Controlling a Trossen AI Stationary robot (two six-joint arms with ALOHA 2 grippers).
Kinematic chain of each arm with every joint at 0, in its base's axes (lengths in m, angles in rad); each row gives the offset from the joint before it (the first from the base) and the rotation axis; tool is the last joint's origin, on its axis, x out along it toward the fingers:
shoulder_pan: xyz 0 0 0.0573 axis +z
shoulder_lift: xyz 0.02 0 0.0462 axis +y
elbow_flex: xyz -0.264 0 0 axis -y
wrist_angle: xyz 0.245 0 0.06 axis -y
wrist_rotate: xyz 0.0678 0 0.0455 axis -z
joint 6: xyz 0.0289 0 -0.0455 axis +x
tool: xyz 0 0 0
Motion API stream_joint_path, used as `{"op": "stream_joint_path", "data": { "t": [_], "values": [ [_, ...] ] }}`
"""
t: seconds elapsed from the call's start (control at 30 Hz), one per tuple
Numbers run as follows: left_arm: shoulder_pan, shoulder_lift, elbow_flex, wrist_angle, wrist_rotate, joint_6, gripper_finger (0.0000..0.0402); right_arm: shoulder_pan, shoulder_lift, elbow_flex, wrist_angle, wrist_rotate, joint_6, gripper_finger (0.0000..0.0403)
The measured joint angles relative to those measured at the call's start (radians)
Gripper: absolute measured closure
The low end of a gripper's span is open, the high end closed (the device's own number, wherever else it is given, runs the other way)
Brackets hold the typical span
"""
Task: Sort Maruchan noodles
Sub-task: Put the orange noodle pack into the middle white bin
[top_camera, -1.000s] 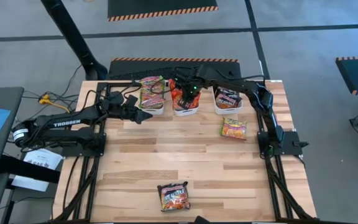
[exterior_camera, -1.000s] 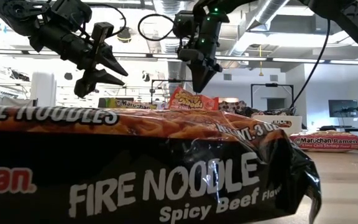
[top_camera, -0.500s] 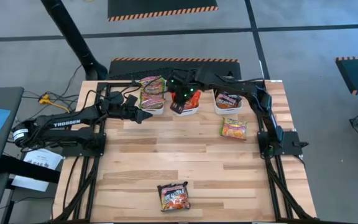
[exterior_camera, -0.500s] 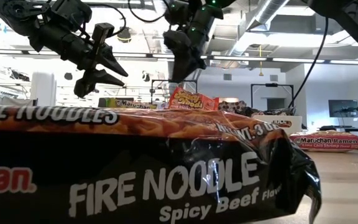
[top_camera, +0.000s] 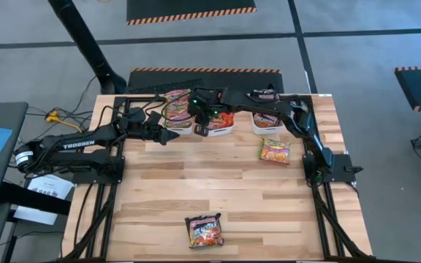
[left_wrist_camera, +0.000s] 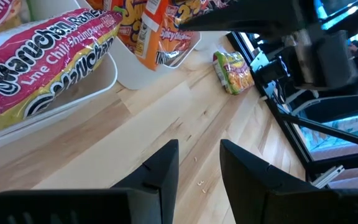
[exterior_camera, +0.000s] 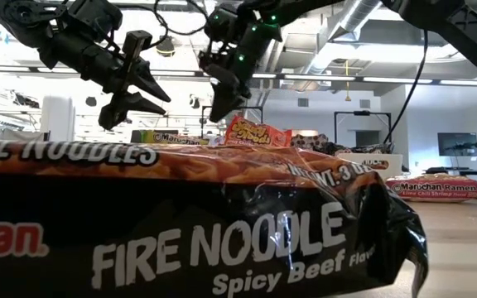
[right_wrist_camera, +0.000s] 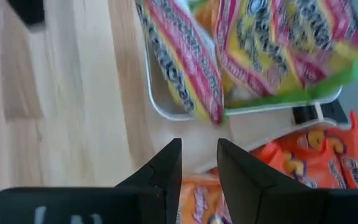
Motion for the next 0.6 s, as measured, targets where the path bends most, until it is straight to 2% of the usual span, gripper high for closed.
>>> {"op": "stream_joint_path", "data": {
  "t": [0.33,0.6],
  "values": [
    [0.0,0.0,0.0,0.0,0.0,0.0,0.0299,-0.008,0.046,-0.001,0.003,0.014,-0.034,0.0275],
    [0.0,0.0,0.0,-0.001,0.0,0.003,0.0299,-0.009,0.065,-0.002,-0.084,0.022,-0.015,0.0275]
  ]
}}
